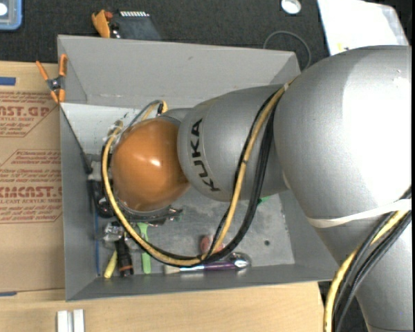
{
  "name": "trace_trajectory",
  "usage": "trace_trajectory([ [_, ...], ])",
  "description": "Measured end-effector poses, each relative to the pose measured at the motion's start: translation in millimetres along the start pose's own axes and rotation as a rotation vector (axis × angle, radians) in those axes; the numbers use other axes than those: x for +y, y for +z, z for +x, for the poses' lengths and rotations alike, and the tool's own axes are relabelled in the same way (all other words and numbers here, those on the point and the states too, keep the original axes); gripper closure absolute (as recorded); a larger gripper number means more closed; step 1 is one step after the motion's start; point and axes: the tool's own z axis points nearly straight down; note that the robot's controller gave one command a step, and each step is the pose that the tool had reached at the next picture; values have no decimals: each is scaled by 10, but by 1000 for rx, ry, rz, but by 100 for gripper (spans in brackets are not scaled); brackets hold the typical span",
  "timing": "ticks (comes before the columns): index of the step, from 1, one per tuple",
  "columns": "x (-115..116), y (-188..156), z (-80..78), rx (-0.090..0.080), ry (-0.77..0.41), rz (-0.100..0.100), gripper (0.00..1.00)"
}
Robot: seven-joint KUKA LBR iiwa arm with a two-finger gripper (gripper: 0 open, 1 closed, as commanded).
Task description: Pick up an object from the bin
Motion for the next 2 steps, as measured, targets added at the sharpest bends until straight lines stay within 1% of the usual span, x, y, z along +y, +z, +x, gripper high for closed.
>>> trace_trajectory([
  [1,27,-222,19,8,0,-8,100],
  [2,11,-658,-5,2,0,-3,100],
])
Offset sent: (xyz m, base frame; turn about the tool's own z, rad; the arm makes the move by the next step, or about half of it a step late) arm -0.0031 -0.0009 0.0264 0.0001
